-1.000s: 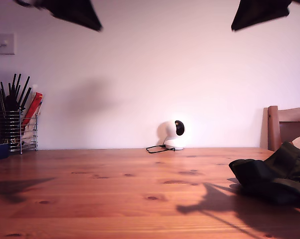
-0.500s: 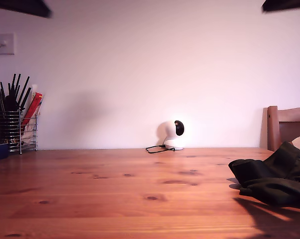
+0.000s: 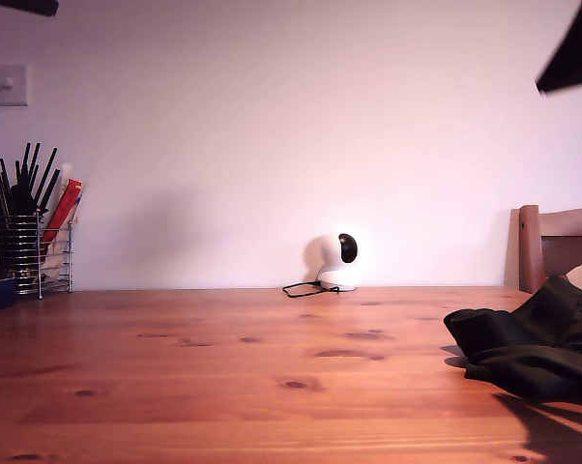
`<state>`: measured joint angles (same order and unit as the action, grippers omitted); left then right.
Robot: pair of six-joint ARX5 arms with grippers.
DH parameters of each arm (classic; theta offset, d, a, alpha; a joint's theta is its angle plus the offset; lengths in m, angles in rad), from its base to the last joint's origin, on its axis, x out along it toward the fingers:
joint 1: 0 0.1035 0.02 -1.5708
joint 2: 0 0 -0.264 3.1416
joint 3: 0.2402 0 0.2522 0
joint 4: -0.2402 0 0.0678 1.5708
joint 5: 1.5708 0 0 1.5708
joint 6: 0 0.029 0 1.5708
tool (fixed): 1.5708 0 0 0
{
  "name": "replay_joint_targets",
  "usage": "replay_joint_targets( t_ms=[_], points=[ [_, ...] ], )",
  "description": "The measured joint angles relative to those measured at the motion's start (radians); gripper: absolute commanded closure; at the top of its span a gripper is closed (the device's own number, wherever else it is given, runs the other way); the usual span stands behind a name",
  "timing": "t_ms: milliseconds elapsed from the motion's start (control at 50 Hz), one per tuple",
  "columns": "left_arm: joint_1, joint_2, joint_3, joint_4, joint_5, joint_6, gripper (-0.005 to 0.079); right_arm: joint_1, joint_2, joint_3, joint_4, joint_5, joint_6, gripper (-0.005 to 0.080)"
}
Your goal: Fold the underwear in front of you. After folding it, place it to the right side.
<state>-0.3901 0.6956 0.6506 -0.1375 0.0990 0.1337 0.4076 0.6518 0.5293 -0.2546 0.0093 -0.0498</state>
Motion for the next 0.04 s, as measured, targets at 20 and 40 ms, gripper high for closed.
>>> replay_joint_targets(
  t_ms=[20,40],
  points=[
    [0.0,0.0,0.0,-0.002,0.0,0.0,0.0761,0.0,0.0,0.0,-0.009,0.0,0.0,0.0765],
    [0.0,0.0,0.0,-0.004,0.0,0.0,0.0761,0.0,0.0,0.0,-0.02,0.0,0.0,0.0765]
  ],
)
